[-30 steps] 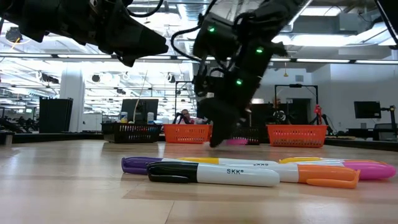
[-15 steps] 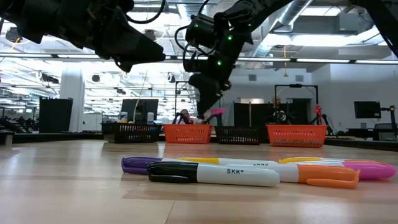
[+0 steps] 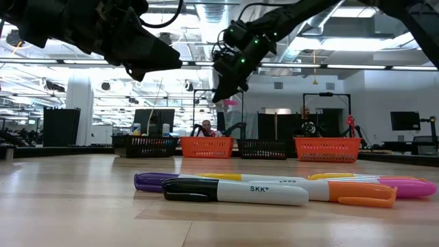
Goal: Pick & Place Markers
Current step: Put the small pink highlighter into the left orange bin
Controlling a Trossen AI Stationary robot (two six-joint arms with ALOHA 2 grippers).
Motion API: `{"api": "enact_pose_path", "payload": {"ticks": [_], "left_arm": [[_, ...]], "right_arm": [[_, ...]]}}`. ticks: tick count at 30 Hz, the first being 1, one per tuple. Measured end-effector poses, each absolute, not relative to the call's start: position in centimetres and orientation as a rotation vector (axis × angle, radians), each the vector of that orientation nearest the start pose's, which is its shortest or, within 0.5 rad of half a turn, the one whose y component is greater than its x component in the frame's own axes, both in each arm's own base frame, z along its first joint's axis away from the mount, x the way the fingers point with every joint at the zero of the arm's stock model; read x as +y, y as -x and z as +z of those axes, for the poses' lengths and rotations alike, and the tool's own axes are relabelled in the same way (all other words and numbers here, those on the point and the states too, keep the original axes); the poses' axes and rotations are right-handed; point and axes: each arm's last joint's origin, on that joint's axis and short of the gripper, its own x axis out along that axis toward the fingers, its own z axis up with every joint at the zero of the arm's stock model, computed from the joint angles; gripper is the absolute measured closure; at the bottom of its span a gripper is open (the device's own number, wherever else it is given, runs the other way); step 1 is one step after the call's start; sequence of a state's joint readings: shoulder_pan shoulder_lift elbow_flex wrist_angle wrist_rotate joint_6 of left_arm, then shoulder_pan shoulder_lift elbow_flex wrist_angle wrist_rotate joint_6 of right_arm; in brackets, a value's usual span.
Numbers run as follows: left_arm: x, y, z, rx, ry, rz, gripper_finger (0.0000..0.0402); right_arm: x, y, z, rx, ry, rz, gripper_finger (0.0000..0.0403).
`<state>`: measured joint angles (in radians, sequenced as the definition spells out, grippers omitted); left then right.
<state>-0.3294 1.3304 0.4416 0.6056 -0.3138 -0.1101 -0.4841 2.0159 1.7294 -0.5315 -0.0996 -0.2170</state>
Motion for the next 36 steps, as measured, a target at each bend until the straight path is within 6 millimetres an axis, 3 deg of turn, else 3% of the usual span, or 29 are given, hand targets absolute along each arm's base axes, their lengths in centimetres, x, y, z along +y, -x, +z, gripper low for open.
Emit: {"api": "enact_pose_path", "payload": {"ticks": [4, 14, 17, 22, 25, 30, 36], "left_arm": [[-7.2, -23.9, 18.1, 0.269, 0.020, -0.001, 0.0287], [-7.2, -23.9, 18.1, 0.269, 0.023, 0.000, 0.0287], [-7.2, -23.9, 18.1, 0.268, 0.024, 0.000, 0.0287], [-7.2, -23.9, 18.1, 0.268, 0.024, -0.001, 0.0287], [-7.2, -23.9, 18.1, 0.268, 0.024, -0.001, 0.0287], [-7.2, -23.9, 18.1, 0.268, 0.024, -0.001, 0.0287], [-7.2, -23.9, 18.1, 0.268, 0.034, 0.000, 0.0287]], "right_arm": [[-22.0, -39.9, 26.3, 0.758, -0.049, -0.253, 0.0368], [-22.3, -40.4, 27.0, 0.672, -0.008, -0.260, 0.0366], [-22.9, -40.9, 26.0, 0.659, 0.003, -0.270, 0.0366], [-24.0, -41.7, 22.2, 0.735, -0.020, -0.273, 0.0368], [-24.5, -41.9, 21.0, 0.764, -0.031, -0.275, 0.0364], [-24.7, -41.8, 21.0, 0.767, -0.026, -0.275, 0.0331], [-24.3, -41.7, 21.2, 0.784, -0.033, -0.275, 0.0259]]}}
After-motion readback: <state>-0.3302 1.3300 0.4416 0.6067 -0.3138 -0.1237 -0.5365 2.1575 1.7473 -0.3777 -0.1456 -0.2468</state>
